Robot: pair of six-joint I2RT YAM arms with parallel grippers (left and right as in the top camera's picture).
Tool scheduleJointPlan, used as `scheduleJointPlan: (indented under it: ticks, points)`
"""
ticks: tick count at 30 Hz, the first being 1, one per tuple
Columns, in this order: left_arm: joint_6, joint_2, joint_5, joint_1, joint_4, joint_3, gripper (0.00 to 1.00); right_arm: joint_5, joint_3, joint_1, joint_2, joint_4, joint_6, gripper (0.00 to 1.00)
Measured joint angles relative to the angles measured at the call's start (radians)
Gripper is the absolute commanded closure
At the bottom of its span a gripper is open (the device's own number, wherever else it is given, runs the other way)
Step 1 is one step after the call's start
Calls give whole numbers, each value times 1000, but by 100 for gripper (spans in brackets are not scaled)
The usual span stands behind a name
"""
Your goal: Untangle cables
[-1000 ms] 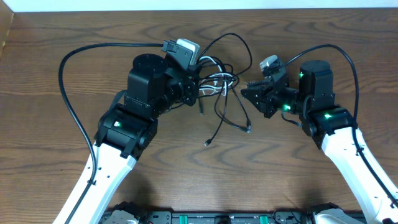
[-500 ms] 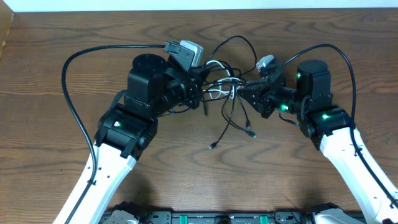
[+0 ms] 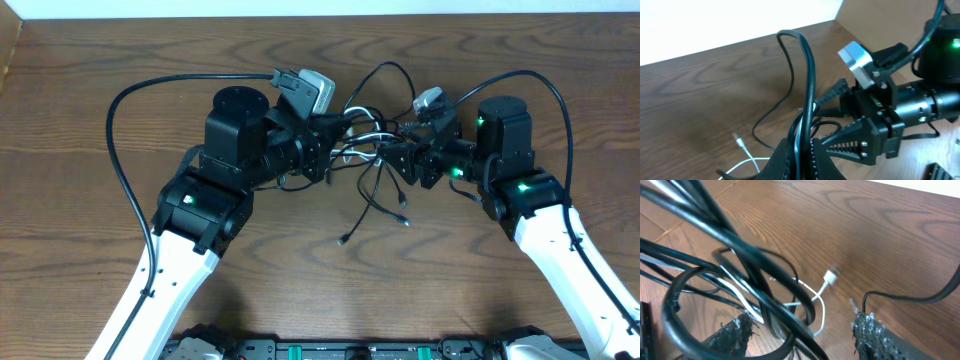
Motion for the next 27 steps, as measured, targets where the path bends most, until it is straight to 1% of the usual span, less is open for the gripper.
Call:
scheduleJointPlan:
  ticks: [2, 6, 10, 13, 14, 15, 16, 17, 19, 23, 27]
  points:
    - [-1, 0, 13, 0, 0, 0, 93, 1, 0, 0, 0, 0, 0, 33]
    - [-4, 0, 39, 0, 3, 0, 93, 1, 0, 0, 0, 0, 0, 32]
    - [-5, 0, 91, 0, 26, 0, 92, 1, 0, 2, 0, 0, 0, 38]
    - [-5, 0, 116, 0, 29, 0, 92, 1, 0, 2, 0, 1, -1, 46]
    - [-5, 0, 121, 0, 29, 0, 92, 1, 0, 2, 0, 2, -3, 51]
    - [-5, 0, 124, 0, 29, 0, 93, 0, 0, 2, 0, 1, -1, 59]
    - [-5, 0, 128, 0, 29, 0, 93, 0, 0, 2, 0, 1, -3, 70]
    - [-5, 0, 131, 0, 29, 0, 93, 0, 0, 2, 0, 2, -5, 78]
    - [-5, 0, 135, 0, 29, 0, 92, -1, 0, 5, 0, 0, -5, 98]
    - [-5, 0, 122, 0, 29, 0, 92, -4, 0, 7, 0, 1, 0, 99]
    - [-5, 0, 30, 0, 19, 0, 92, -3, 0, 7, 0, -10, 0, 99]
